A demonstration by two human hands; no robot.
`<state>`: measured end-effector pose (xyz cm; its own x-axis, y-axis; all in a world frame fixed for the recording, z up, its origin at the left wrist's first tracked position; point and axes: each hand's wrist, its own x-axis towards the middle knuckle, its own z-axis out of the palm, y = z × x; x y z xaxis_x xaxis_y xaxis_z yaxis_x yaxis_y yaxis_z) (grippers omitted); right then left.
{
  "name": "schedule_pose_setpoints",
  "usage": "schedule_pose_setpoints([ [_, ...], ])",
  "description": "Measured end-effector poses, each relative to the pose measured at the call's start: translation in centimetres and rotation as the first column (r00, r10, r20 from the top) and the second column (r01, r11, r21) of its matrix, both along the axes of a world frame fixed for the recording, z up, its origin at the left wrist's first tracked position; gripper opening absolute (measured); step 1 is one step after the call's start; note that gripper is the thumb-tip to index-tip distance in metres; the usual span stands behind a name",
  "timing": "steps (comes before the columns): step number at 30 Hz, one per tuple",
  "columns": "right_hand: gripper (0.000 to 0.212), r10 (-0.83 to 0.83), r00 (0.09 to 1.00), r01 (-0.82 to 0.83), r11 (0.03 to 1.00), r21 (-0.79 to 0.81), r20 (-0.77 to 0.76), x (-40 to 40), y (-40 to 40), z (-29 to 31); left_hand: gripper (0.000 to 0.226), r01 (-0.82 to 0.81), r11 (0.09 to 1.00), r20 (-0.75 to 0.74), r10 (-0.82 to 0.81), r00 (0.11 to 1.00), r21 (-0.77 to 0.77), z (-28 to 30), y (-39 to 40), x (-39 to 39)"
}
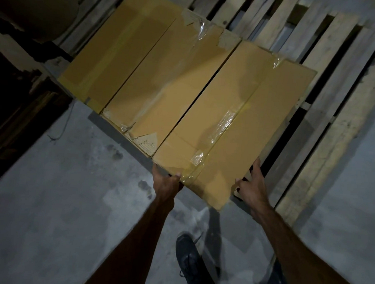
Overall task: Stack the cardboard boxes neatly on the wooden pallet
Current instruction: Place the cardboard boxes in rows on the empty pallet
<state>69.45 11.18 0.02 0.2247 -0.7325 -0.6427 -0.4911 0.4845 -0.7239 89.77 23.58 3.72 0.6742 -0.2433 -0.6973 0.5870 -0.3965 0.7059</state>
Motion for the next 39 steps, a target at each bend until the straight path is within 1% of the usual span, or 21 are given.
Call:
schedule_pose_setpoints([
  [4, 0.099, 0.015, 1.000, -0.015, 1.000, -0.005, -0.025, 0.2, -0.1, 0.7, 0.092, 0.018, 1.000, 0.018, -0.018, 1.000, 0.018, -0.1, 0.1, 0.1],
  [8, 0.096, 0.033, 0.998, -0.033, 0.999, -0.009, -0.056, 0.0, -0.3, 0.7, 0.093, 0.024, 1.000, 0.012, -0.024, 1.000, 0.015, -0.7, 0.6, 0.3],
  [13, 0.094, 0.069, 0.997, -0.068, 0.997, 0.037, -0.024, -0.8, -1.0, 0.8, 0.091, 0.047, 0.998, 0.040, -0.048, 0.998, 0.040, -0.9, 0.7, 0.4],
  [16, 0.094, 0.129, 0.991, -0.128, 0.991, 0.028, -0.029, -1.3, -1.6, 1.4, 0.088, 0.083, 0.986, 0.043, -0.090, 0.995, 0.143, -0.1, 0.8, 0.3],
  [18, 0.093, 0.162, 0.985, -0.159, 0.986, 0.056, -0.058, -1.9, -1.9, 2.4, 0.085, 0.139, 0.973, 0.019, -0.145, 0.989, 0.183, 0.5, 1.1, -0.2],
  [20, 0.089, 0.167, 0.982, -0.160, 0.984, 0.084, -0.092, -2.5, -2.1, 4.1, 0.075, 0.184, 0.954, -0.022, -0.184, 0.983, 0.238, 2.0, 1.2, -1.2],
  [21, 0.088, 0.154, 0.984, -0.146, 0.985, 0.093, -0.093, -2.8, -2.1, 5.2, 0.069, 0.217, 0.938, -0.007, -0.223, 0.975, 0.272, 3.0, 1.4, -1.8],
  [22, 0.088, 0.142, 0.986, -0.134, 0.986, 0.097, -0.085, -3.2, -2.2, 6.6, 0.065, 0.292, 0.906, 0.013, -0.311, 0.950, 0.307, 4.4, 1.4, -2.6],
  [23, 0.089, 0.145, 0.986, -0.138, 0.986, 0.093, -0.079, -3.8, -2.2, 8.1, 0.066, 0.386, 0.864, 0.036, -0.418, 0.908, 0.324, 5.9, 1.5, -3.3],
  [25, 0.088, 0.166, 0.983, -0.158, 0.983, 0.091, -0.076, -5.2, -2.2, 12.1, 0.055, 0.544, 0.768, 0.074, -0.598, 0.798, 0.339, 10.4, 1.1, -5.2],
  [27, 0.083, 0.192, 0.978, -0.186, 0.980, 0.073, -0.084, -6.9, -1.9, 16.8, 0.060, 0.634, 0.684, 0.103, -0.705, 0.702, 0.360, 14.8, 0.9, -7.1],
  [29, 0.078, 0.179, 0.981, -0.174, 0.982, 0.072, -0.071, -8.4, -1.3, 22.2, 0.063, 0.674, 0.649, 0.110, -0.744, 0.659, 0.353, 20.2, 0.7, -9.3],
  [32, 0.071, 0.156, 0.987, -0.152, 0.985, 0.080, -0.036, -11.2, 0.1, 29.3, 0.058, 0.704, 0.622, 0.115, -0.771, 0.626, 0.342, 27.7, 1.6, -13.0],
  [34, 0.067, 0.159, 0.987, -0.155, 0.985, 0.081, -0.040, -13.3, 1.1, 33.1, 0.055, 0.700, 0.627, 0.143, -0.771, 0.621, 0.340, 31.6, 2.7, -15.3],
  [36, 0.063, 0.164, 0.986, -0.162, 0.984, 0.071, -0.022, -15.5, 2.1, 36.3, 0.055, 0.678, 0.659, 0.194, -0.748, 0.634, 0.325, 34.8, 4.1, -17.5],
  [39, 0.061, 0.140, 0.990, -0.141, 0.987, 0.072, 0.030, -18.6, 3.0, 40.3, 0.053, 0.623, 0.734, 0.236, -0.678, 0.696, 0.271, 38.9, 5.9, -20.9],
])
